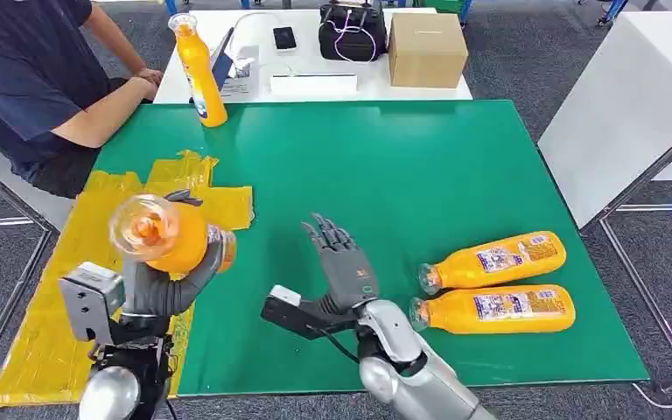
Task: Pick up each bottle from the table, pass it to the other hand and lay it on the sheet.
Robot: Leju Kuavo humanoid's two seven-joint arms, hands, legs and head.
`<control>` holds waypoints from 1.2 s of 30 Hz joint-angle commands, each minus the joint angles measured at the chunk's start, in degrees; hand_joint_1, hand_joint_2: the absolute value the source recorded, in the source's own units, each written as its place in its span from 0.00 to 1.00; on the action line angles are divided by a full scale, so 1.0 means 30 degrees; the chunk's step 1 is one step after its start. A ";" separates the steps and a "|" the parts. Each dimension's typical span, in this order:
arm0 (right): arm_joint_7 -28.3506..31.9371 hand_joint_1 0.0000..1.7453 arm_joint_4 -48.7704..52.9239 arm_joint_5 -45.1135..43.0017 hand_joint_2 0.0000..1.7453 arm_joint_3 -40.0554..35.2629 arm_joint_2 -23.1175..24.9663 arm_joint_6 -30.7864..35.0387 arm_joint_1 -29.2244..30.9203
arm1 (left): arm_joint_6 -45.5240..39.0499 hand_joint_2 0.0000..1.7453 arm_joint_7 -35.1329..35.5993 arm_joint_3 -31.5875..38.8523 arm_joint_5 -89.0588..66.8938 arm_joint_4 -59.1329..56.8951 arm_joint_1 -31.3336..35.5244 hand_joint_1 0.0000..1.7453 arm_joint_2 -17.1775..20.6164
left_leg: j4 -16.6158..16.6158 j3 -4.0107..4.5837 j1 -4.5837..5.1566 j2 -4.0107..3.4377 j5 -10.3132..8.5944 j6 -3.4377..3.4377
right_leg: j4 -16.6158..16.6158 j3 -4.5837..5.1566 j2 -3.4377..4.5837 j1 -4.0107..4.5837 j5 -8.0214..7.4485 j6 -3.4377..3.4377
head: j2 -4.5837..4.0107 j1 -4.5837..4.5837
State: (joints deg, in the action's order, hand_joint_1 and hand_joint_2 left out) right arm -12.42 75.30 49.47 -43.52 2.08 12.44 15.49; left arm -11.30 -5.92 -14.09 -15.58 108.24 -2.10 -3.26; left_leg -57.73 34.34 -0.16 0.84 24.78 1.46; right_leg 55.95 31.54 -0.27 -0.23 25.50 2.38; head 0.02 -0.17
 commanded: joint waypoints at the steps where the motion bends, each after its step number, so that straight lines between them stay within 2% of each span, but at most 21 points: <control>1: 0.3288 0.00 1.1210 0.0888 0.00 1.0472 -0.1836 -0.0990 -0.8864 | 0.0302 1.00 0.0677 0.4691 -1.3164 -0.0738 -0.2116 1.00 -0.0503 | 0.0005 -0.0015 0.0012 0.0068 0.0034 -0.0006 | -0.0013 -0.0062 -0.0078 -0.0009 0.0056 0.0001 | 0.0000 0.0000; 3: 0.3395 0.00 1.2354 0.1867 0.00 1.0985 -0.1609 -0.1922 -0.9368 | 0.0892 1.00 0.1817 0.4450 -1.5908 -0.2555 -0.1704 1.00 0.0132 | 0.0005 0.0016 0.0021 0.0096 0.0037 -0.0006 | -0.0005 -0.0030 -0.0095 -0.0016 0.0059 -0.0004 | 0.0000 -0.0007; 6: 0.3382 0.00 1.2350 0.1999 0.00 1.0941 -0.1406 -0.2089 -0.9288 | 0.0363 1.00 0.1654 0.4426 -1.5987 -0.3558 -0.1334 1.00 0.0147 | 0.0026 0.0045 0.0029 0.0055 0.0015 -0.0011 | -0.0024 0.0030 -0.0054 -0.0024 0.0029 -0.0010 | 0.0000 -0.0015; 8: 0.3627 0.00 1.2192 0.1719 0.00 1.0651 -0.1806 -0.2231 -0.9076 | 0.1560 1.00 0.3059 0.3720 -1.8131 -0.4499 -0.1184 1.00 0.1006 | 0.0013 -0.0006 0.0010 0.0018 0.0032 -0.0028 | -0.0029 -0.0027 -0.0026 -0.0002 0.0031 -0.0024 | 0.0000 -0.0008; 9: 0.4015 0.00 1.2217 0.1901 1.00 1.0520 -0.2139 -0.2030 -0.9002 | 0.1563 1.00 0.3023 0.3502 -1.8305 -0.5465 -0.1026 1.00 0.1257 | 0.0026 0.0039 0.0013 0.0009 0.0016 -0.0018 | -0.0031 0.0025 -0.0012 -0.0005 0.0012 -0.0018 | 0.0000 -0.0015; 11: 0.4965 0.00 1.2657 0.0879 1.00 1.0616 -0.2443 -0.1878 -0.8732 | 0.0405 1.00 0.2971 0.2910 -1.9398 -0.7536 -0.0481 1.00 0.1660 | 0.0053 -0.0021 0.0018 0.0002 0.0005 -0.0025 | -0.0055 -0.0021 -0.0021 -0.0009 0.0002 -0.0027 | 0.0000 -0.0007; 17: 0.3956 0.00 1.3578 0.0573 1.00 1.1298 -0.3136 -0.3233 -0.8617 | 0.1966 1.00 0.3318 0.1886 -1.9539 -0.9595 -0.0221 1.00 0.2188 | 0.0032 -0.0024 0.0013 -0.0047 -0.0002 -0.0016 | -0.0043 0.0000 -0.0021 -0.0005 -0.0025 -0.0061 | 0.0000 -0.0015; 20: 0.3711 0.00 1.3245 0.0819 1.00 1.1280 -0.3812 -0.3500 -0.8564 | 0.2877 1.00 0.3766 0.0880 -1.9812 -1.0605 0.0044 1.00 0.2900 | 0.0032 -0.0010 0.0013 -0.0059 -0.0005 -0.0011 | -0.0042 0.0010 -0.0005 -0.0007 -0.0032 -0.0057 | 0.0000 -0.0007; 21: 0.3656 0.00 1.3168 0.0707 1.00 1.1366 -0.3979 -0.3552 -0.8533 | 0.3011 1.00 0.3835 0.0684 -1.9844 -1.0928 0.0093 0.95 0.3096 | 0.0032 -0.0079 -0.0004 -0.0070 0.0021 -0.0025 | -0.0064 -0.0074 -0.0004 0.0012 -0.0013 -0.0065 | 0.0000 -0.0015; 22: 0.3618 0.00 1.3175 0.0617 1.00 1.1454 -0.4054 -0.3574 -0.8556 | 0.3071 1.00 0.3894 0.0622 -1.9804 -1.1046 0.0072 0.00 0.3199 | 0.0043 -0.0066 0.0010 -0.0071 0.0010 -0.0024 | -0.0059 -0.0049 -0.0004 -0.0002 -0.0018 -0.0066 | 0.0000 -0.0007; 27: 0.3411 0.00 1.3459 0.0574 1.00 1.1685 -0.4563 -0.3741 -0.8939 | 0.2908 1.00 0.4424 0.0621 -1.9998 -1.0776 -0.0117 0.00 0.3242 | 0.0024 -0.0015 0.0017 -0.0079 0.0003 -0.0021 | -0.0033 0.0002 0.0014 -0.0006 -0.0029 -0.0066 | 0.0000 -0.0015; 32: 0.2533 0.00 1.3846 0.0917 1.00 1.2171 -0.5624 -0.4248 -0.9864 | 0.2758 1.00 0.4724 0.1015 -1.9759 -0.9871 -0.0309 0.00 0.3239 | 0.0027 -0.0075 0.0019 -0.0087 0.0003 -0.0015 | -0.0032 -0.0056 0.0031 -0.0006 -0.0036 -0.0063 | 0.0000 -0.0015; 36: 0.2494 0.00 1.4016 0.0912 1.00 1.2456 -0.5830 -0.4209 -1.0242 | 0.2673 1.00 0.4783 0.1183 -1.9671 -0.9566 -0.0379 0.00 0.3168 | 0.0014 -0.0112 -0.0003 -0.0096 0.0017 -0.0034 | -0.0040 -0.0105 0.0026 0.0016 -0.0029 -0.0072 | 0.0000 -0.0007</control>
State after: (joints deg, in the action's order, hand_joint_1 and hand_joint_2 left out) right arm -4.24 116.76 52.28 -8.61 -12.48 0.46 -13.10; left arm -3.50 7.83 -9.79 -74.88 81.77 -2.60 5.09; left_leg -57.70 34.15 -0.11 0.64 24.78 1.44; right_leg 55.91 31.41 -0.22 -0.24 25.39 2.20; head 0.02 -0.20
